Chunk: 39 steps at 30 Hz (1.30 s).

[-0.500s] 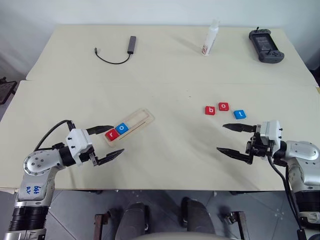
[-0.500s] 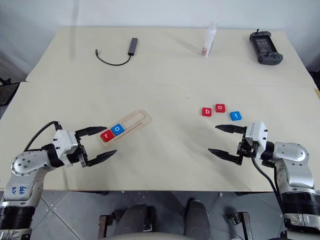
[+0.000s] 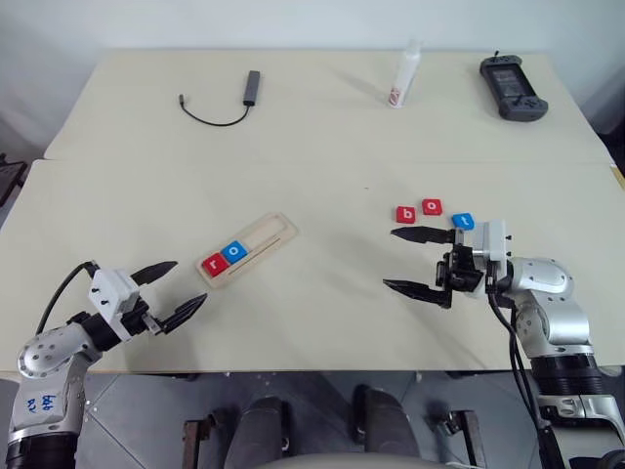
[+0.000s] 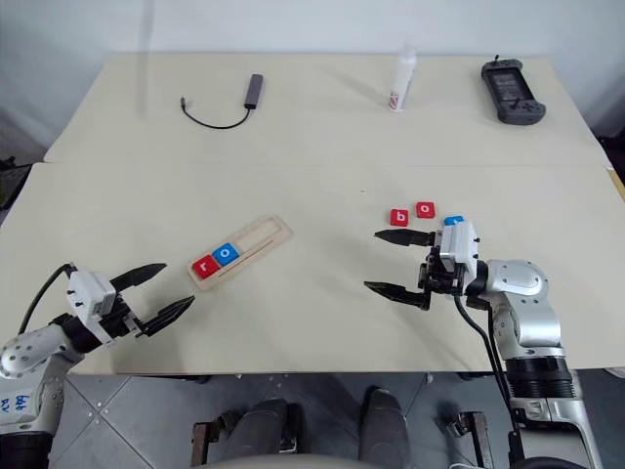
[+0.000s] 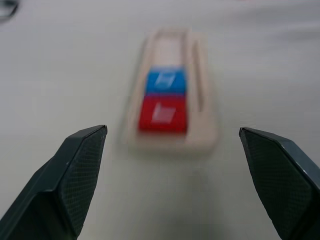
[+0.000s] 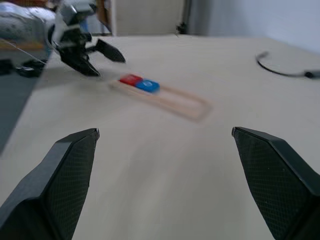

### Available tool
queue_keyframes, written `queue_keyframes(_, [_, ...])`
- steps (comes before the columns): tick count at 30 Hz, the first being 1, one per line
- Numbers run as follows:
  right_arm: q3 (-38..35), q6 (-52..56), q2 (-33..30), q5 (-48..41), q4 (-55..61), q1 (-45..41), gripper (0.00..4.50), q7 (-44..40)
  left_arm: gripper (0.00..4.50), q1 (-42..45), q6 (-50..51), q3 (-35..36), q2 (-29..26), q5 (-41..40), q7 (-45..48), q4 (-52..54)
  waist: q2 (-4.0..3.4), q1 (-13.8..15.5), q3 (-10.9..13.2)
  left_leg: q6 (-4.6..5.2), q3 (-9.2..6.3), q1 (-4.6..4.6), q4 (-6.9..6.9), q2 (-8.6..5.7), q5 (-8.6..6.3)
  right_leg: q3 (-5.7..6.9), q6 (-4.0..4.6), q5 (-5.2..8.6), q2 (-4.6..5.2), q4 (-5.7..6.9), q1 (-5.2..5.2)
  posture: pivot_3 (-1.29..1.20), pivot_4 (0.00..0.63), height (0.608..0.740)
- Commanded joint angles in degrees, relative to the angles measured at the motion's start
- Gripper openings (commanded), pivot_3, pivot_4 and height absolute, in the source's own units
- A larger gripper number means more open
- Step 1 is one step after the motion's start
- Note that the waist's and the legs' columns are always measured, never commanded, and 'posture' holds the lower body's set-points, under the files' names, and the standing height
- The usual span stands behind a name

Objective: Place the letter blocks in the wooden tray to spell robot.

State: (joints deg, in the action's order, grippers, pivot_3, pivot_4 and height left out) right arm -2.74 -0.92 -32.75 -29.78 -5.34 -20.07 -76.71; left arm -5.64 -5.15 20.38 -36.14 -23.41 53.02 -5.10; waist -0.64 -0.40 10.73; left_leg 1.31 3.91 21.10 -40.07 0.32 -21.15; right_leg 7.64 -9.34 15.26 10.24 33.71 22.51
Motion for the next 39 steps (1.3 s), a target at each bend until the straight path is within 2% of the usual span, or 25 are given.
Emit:
queue_keyframes(1, [1.19,0.96,1.33,-1.6,3.39,-1.13,4.46,-0.95,4.5,-2.09,-2.39,2.76,-0.53,-0.83,1.09,-1.59,0.01,0.39,0.0,0.0,-0.01,0.01,0.0,-0.01,0.0,0.0,0.0,0.0,0.01,0.0,0.0,0.0,0.15,0.74])
queue_keyframes(7, [1.01,0.96,0.31,-0.93,2.86,-0.95,4.46,-1.47,4.5,1.64,-0.87,0.99,0.63,-1.13,0.08,-1.5,0.01,0.75,0.0,0.0,-0.04,0.02,0.0,-0.07,-0.01,0.03,0.0,0.0,0.06,0.02,0.0,0.0,0.15,0.74])
queue_keyframes(14, [-0.09,0.74,-0.99,-0.81,2.8,0.45,4.46,-0.63,4.5,8.88,3.57,-5.76,0.38,2.06,0.28,-1.93,0.04,0.16,-0.02,0.0,0.0,0.01,0.05,-0.1,0.0,0.03,0.0,0.0,0.05,0.04,0.03,0.0,0.15,0.74])
queue_keyframes(27, [-1.74,1.56,-1.36,-1.14,6.44,3.37,4.46,2.02,4.5,12.98,5.03,-11.18,-1.78,7.13,1.19,-7.97,0.03,0.28,-0.03,0.0,0.06,-0.03,0.01,-0.08,0.0,0.01,0.0,0.0,0.04,0.08,0.02,0.0,0.15,0.74])
queue_keyframes(32, [-1.69,1.8,-1.28,-1.16,7.02,3.7,4.5,2.72,3.4,14.04,5.1,-13.89,-3.43,7.89,4.49,-9.74,-0.06,0.32,-0.08,0.0,0.06,-0.09,0.01,-0.08,0.0,0.0,0.0,0.0,0.04,0.09,-0.02,0.0,0.15,0.74])
queue_keyframes(39, [-2.93,1.45,-2.89,-0.78,7.04,5.37,4.5,2.45,3.4,18.49,0.56,-14.9,-1.0,5.97,7.2,-8.6,-0.07,0.69,-0.08,0.0,0.04,-0.06,0.01,-0.12,0.0,0.01,0.0,0.0,0.07,0.09,-0.02,0.0,0.15,0.74])
